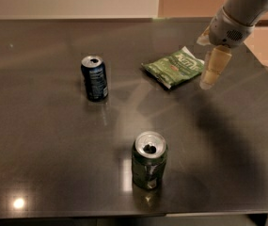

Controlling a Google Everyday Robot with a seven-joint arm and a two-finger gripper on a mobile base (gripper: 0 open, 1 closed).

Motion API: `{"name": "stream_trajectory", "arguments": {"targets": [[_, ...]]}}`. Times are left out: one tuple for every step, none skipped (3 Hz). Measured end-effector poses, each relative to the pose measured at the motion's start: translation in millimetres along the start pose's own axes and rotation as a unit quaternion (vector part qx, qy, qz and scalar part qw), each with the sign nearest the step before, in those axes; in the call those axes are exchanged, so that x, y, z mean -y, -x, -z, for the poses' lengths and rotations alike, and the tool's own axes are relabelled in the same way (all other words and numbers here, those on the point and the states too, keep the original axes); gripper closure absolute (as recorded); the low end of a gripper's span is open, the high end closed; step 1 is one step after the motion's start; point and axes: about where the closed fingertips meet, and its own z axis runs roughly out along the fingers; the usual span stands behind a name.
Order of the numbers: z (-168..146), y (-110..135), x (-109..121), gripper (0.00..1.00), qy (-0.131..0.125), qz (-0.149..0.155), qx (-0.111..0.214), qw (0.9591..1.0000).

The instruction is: Pick green jalapeno chip bag

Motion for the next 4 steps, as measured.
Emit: {"name": "stream_trajectory", "arguments": {"targets": [[-17.6, 4.2, 16.2, 0.0, 0.01, -0.01, 0.019, 0.9997], [-35.9, 9.5, 25.8, 0.0, 0.016, -0.023, 0.025, 0.9993], [-52.6, 11.8, 35.5, 0.0, 0.021, -0.041, 0.021, 0.9987], [-65.8, 14.9, 43.2, 0.0, 0.025, -0.058, 0.02, 0.9978]]}}
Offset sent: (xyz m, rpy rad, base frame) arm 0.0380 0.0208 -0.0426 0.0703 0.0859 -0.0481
